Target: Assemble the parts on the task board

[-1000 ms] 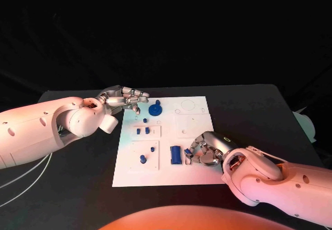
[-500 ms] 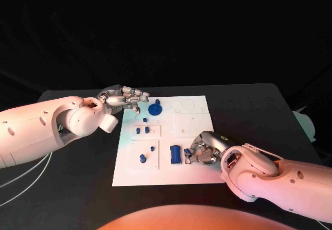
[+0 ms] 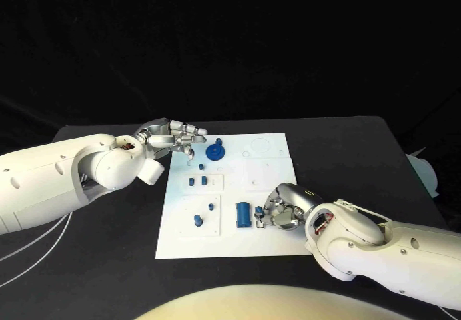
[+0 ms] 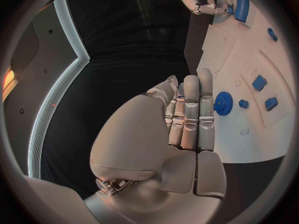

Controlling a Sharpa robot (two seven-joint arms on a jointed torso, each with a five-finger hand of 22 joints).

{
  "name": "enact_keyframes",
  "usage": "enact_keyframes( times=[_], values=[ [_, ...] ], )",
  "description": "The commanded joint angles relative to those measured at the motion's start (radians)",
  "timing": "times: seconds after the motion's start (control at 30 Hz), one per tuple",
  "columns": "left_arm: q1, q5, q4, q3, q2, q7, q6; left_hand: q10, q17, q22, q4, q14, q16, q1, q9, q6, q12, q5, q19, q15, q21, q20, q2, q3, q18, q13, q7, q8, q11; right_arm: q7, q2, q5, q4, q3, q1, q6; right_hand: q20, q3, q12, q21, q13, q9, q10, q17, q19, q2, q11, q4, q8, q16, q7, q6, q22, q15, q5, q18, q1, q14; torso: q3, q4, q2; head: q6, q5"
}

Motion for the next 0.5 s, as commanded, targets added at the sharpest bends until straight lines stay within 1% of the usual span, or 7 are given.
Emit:
enact_keyframes(
  times=[0.03, 0.23, 0.5],
  values=[
    [0.000, -0.003, 0.003, 0.001, 0.001, 0.001, 0.012, -0.007, -0.001, 0.002, -0.004, -0.005, 0.004, 0.008, -0.002, -0.006, 0.002, 0.001, 0.002, 0.000, 0.002, -0.001, 0.001, 0.004, 0.014, -0.001, -0.001, 0.007, -0.002, 0.000, 0.004, -0.016, 0.001, -0.003, -0.004, 0.038, -0.008, -0.009, 0.007, 0.007, 0.157, 0.002, 0.035, 0.218, 0.018, 0.002, -0.008, 0.000, 0.005, 0.002, -0.006, 0.005, 0.193, -0.009, 0.007, -0.008, -0.017, 0.094, -0.0003, -0.0002, 0.000, 0.000, 0.000],
    [0.000, -0.004, 0.003, 0.001, 0.001, -0.001, 0.014, -0.007, -0.001, 0.002, -0.004, -0.005, 0.004, 0.008, -0.002, -0.006, 0.002, 0.001, 0.002, 0.000, 0.002, -0.001, 0.001, 0.004, 0.014, -0.001, -0.001, 0.007, -0.002, 0.000, 0.005, -0.024, 0.005, -0.003, -0.004, 0.040, -0.009, -0.024, 0.014, 0.011, 0.163, 0.005, 0.040, 0.221, 0.019, 0.009, -0.009, 0.001, 0.010, 0.004, -0.007, 0.007, 0.194, -0.011, 0.008, -0.009, -0.039, 0.095, 0.0002, -0.0002, 0.000, 0.001, -0.001],
    [0.000, -0.004, 0.003, 0.001, 0.001, -0.002, 0.016, -0.007, -0.001, 0.002, -0.004, -0.005, 0.004, 0.008, -0.002, -0.006, 0.002, 0.001, 0.002, 0.000, 0.002, -0.001, 0.001, 0.004, 0.014, -0.001, -0.001, 0.007, -0.002, 0.001, 0.002, -0.039, 0.013, -0.003, -0.004, 0.032, -0.010, -0.043, 0.019, 0.014, 0.167, 0.008, 0.043, 0.223, 0.020, 0.017, -0.010, 0.001, 0.014, 0.006, -0.008, 0.007, 0.195, -0.011, 0.005, -0.009, -0.068, 0.096, -0.0001, -0.0003, 0.000, 0.000, -0.001]
  ],
)
